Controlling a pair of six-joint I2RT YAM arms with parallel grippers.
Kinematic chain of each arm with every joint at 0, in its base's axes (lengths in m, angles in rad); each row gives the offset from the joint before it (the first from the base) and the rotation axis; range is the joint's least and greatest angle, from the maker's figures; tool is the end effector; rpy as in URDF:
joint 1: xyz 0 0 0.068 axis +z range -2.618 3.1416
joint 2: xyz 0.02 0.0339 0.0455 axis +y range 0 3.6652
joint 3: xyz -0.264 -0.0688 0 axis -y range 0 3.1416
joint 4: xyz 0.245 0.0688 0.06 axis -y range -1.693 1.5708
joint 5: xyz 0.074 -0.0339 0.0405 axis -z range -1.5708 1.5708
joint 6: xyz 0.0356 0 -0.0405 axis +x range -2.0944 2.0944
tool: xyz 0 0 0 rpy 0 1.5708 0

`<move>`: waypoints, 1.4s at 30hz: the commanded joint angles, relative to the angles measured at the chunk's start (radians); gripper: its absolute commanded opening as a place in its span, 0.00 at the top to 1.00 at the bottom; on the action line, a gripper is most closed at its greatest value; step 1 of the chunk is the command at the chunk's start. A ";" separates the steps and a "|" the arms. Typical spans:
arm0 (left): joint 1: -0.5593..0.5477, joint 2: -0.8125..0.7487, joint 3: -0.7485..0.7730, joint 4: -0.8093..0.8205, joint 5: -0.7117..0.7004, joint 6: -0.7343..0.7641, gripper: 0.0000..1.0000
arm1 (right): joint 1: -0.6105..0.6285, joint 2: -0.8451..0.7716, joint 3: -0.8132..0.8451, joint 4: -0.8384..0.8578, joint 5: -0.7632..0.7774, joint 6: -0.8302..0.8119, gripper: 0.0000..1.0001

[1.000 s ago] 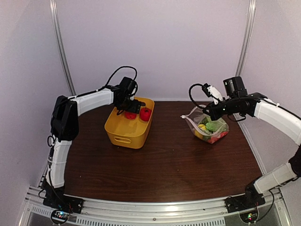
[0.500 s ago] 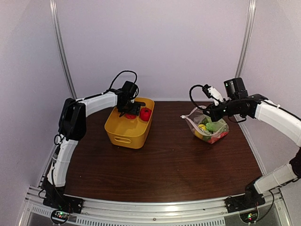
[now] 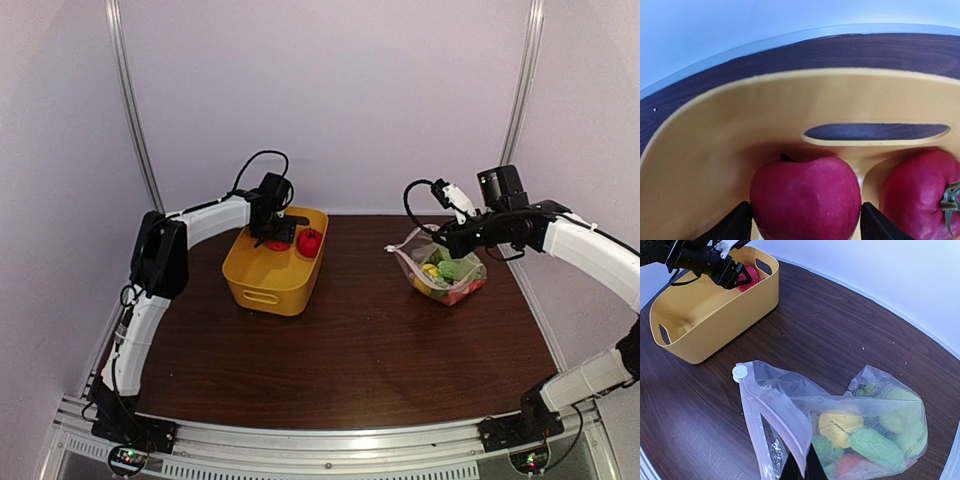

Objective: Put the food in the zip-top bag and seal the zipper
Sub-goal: Hold the fake fruit in the bin, then place the fake fruit in the zipper food storage bag.

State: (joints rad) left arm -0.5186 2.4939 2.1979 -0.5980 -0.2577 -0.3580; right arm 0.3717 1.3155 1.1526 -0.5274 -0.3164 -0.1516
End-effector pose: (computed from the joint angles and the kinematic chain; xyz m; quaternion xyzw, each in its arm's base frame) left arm 0.4824 -0.2649 0.1742 0.0325 0.9359 -0.0300 0.3495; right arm 0.2643 0.1149 0.3198 -0.2959 0.8456 0.1879 0.4026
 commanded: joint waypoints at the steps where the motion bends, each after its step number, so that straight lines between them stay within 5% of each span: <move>1: 0.012 0.037 0.035 0.033 0.010 0.001 0.28 | -0.001 -0.021 -0.005 -0.001 -0.010 0.008 1.00; 10: 0.012 -0.011 0.014 0.033 0.062 -0.001 0.51 | -0.001 -0.034 -0.007 -0.002 -0.001 0.006 1.00; 23: -0.086 -0.499 -0.358 0.135 0.034 -0.017 0.55 | -0.001 -0.032 -0.001 0.003 -0.003 0.006 1.00; 31: -0.247 -0.651 -0.478 0.383 0.386 -0.077 0.56 | -0.001 -0.018 0.030 0.000 0.006 0.030 1.00; 42: -0.418 -0.497 -0.421 0.731 0.705 -0.259 0.60 | -0.001 0.040 0.155 -0.051 -0.007 0.084 1.00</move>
State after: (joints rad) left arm -0.9211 1.9221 1.7348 -0.0319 0.3122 -0.5297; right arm 0.3714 1.3338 1.2430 -0.5552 -0.3145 -0.1036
